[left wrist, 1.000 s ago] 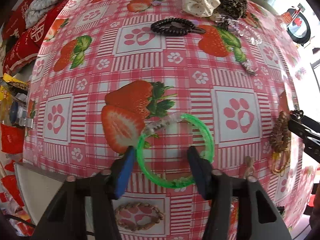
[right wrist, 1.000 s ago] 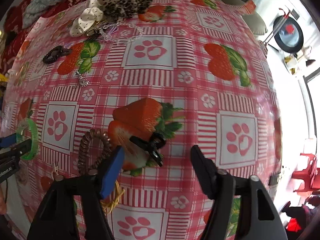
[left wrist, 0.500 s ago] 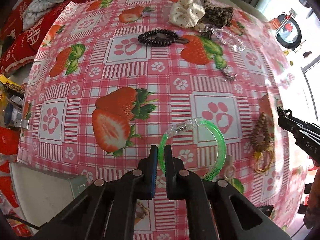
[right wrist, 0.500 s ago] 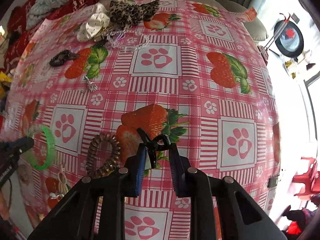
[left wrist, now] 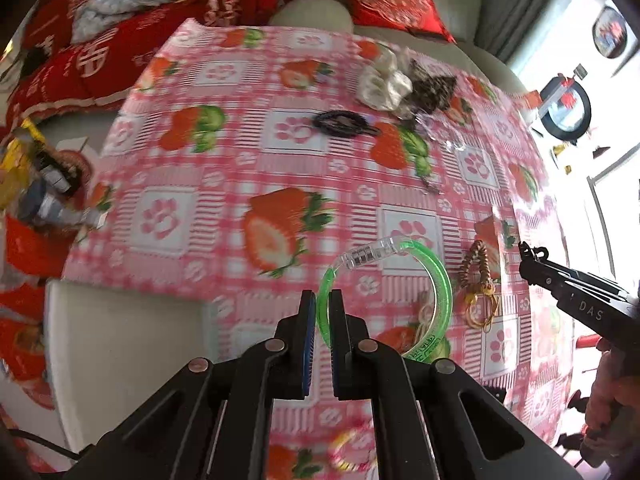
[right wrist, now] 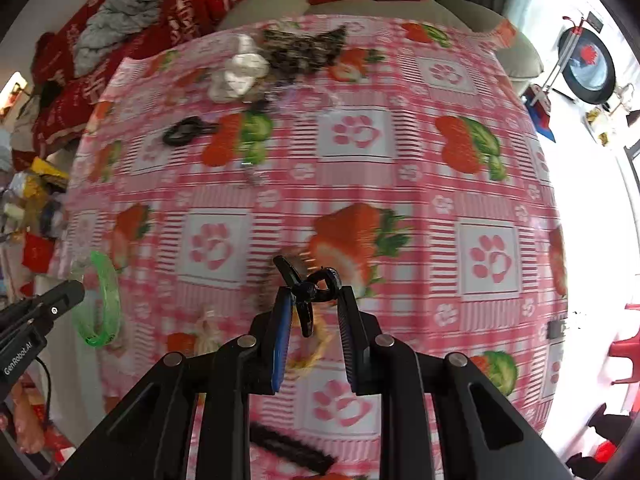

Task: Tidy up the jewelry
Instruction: 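Carry the green bangle and black claw clip into the white tray and release both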

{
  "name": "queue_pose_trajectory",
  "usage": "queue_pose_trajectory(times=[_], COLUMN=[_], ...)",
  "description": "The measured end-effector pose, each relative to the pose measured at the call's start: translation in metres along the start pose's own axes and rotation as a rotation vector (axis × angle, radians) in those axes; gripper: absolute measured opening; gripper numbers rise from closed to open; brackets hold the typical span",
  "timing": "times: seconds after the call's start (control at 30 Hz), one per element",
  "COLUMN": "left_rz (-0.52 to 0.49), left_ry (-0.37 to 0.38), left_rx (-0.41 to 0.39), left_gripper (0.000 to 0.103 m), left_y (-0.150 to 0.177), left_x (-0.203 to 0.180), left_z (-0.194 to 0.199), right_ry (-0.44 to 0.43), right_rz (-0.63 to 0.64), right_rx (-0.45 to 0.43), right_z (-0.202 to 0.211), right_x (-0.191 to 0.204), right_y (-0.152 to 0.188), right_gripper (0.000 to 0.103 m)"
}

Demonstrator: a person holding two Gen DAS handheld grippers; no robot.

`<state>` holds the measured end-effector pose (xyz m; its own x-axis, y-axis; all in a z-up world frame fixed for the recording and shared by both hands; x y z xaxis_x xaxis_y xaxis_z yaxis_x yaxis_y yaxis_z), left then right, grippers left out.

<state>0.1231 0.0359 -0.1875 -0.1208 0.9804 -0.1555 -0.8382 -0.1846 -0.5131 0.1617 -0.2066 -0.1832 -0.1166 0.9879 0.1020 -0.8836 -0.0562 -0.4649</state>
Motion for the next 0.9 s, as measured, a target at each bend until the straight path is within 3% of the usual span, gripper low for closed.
queue_pose_trajectory(times=[0.2, 0.43, 0.67, 0.9], left_rz=[0.066, 0.162, 0.238, 0.268], left_ry=[-0.087, -0.216, -0.301, -0.317], left_rx=[-0.028, 0.0, 0.021, 0.028], left_gripper=[0.013, 0.013, 0.013, 0.013], left_y=[0.021, 0.058, 0.089, 0.098], left_x=[0.055, 0.129, 0.184, 0.208], left_z=[0.04, 0.059, 0.059, 0.038], right_ry=[-0.098, -0.227, -0.359, -0.388], right_rz=[0.069, 0.183, 0.263, 0.317], right_rx=[0.004, 0.041, 0.1, 0.17], right_z=[0.013, 0.011, 0.001, -0.028], right_x=[0.058, 0.149, 0.237, 0.287], right_y=[0.004, 0.019, 0.038, 0.054], right_gripper=[0.025, 0.025, 0.025, 0.025])
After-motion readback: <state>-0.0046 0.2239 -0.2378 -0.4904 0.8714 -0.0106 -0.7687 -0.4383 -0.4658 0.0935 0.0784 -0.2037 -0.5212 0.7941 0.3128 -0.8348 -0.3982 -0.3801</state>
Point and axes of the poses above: each gripper's, at about its wrist camera, not at the fingertips, and z roughly against the way its jaws point, x to its left, y to its underside, the point moved 2 cm from there along -z, roughly the way its jaws point, and after that the axes turned 12 degrees about -x, right-handed, at the moved point
